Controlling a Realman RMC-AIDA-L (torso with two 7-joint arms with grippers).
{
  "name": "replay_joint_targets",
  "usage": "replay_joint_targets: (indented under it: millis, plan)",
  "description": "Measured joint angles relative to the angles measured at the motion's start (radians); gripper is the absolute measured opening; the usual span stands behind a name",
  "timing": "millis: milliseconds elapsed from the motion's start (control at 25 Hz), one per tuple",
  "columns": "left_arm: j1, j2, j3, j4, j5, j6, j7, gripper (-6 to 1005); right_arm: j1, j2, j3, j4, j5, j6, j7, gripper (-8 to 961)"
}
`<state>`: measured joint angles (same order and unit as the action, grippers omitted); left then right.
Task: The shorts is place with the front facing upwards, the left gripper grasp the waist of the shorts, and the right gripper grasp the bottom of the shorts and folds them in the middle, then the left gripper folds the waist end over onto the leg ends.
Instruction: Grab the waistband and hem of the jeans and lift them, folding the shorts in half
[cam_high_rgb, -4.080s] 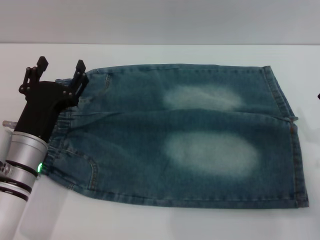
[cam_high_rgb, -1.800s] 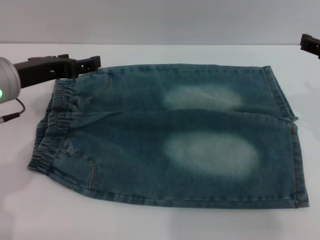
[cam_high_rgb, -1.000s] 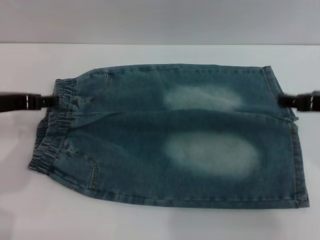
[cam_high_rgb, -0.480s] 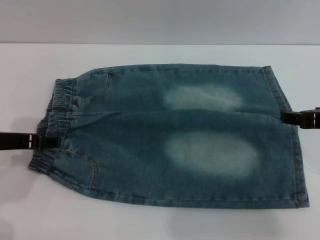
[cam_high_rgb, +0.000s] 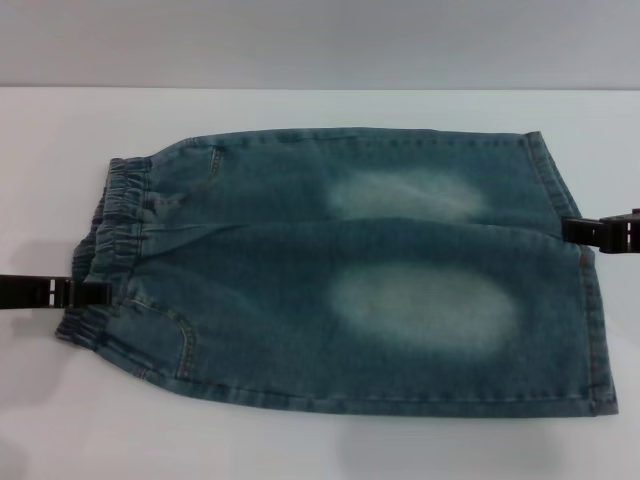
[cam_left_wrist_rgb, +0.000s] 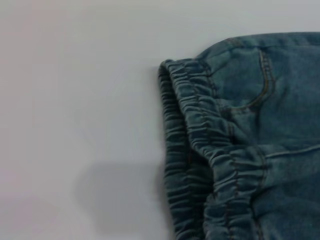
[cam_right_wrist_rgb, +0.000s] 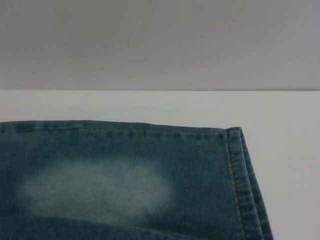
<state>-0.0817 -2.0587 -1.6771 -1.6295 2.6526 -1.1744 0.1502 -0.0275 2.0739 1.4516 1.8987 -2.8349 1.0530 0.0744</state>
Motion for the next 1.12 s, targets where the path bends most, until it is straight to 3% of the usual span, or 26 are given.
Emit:
replay_joint_targets:
  millis: [1120]
  plan:
    - [-0.013,-0.001,0.048,0.05,0.018,-0.012,-0.06,852,0.003,-0.003,0.002,-0.003,-0.008,-0.002,-0.008,808]
